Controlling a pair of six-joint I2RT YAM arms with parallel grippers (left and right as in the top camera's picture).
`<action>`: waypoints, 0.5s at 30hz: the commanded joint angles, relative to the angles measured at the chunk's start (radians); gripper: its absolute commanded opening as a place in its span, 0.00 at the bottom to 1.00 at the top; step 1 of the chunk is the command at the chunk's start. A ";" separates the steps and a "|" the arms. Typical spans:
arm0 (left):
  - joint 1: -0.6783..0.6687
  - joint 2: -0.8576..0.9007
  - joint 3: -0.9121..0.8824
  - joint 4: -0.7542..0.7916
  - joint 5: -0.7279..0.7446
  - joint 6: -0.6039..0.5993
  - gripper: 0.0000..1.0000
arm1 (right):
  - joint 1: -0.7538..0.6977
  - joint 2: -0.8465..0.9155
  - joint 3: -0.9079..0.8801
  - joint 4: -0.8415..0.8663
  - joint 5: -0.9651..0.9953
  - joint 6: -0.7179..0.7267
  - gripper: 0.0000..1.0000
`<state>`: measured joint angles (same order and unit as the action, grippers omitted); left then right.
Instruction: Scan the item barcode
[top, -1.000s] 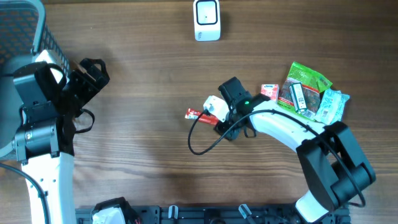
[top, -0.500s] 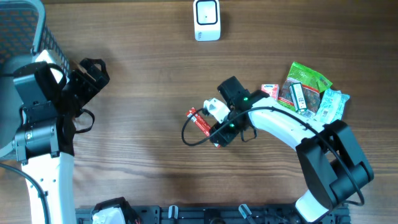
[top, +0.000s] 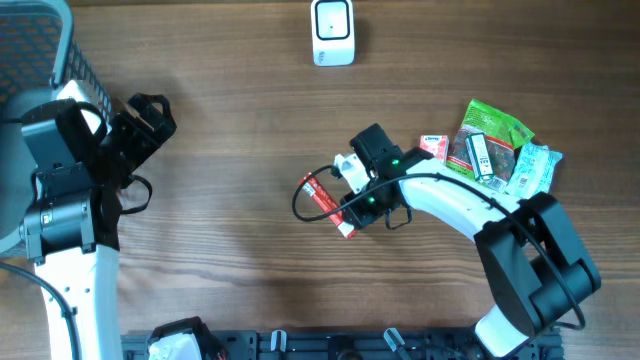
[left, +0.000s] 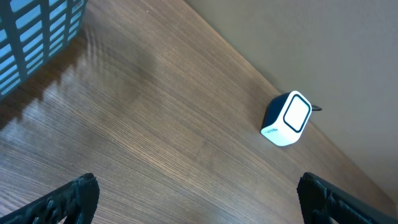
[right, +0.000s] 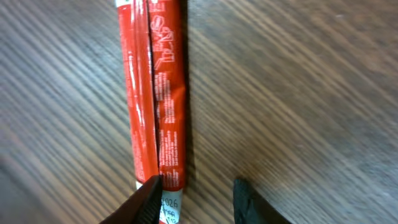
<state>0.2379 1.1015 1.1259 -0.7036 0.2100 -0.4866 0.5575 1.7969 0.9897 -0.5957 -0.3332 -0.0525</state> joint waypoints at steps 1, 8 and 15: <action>0.006 -0.002 0.001 0.002 0.002 0.012 1.00 | 0.002 0.015 -0.009 0.003 -0.050 0.006 0.35; 0.006 -0.002 0.001 0.002 0.002 0.012 1.00 | 0.035 0.015 -0.021 0.005 -0.059 0.003 0.43; 0.006 -0.002 0.001 0.002 0.002 0.012 1.00 | 0.091 0.015 -0.021 0.015 0.071 0.039 0.39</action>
<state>0.2379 1.1015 1.1259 -0.7036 0.2104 -0.4866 0.6285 1.7969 0.9794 -0.5785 -0.3569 -0.0410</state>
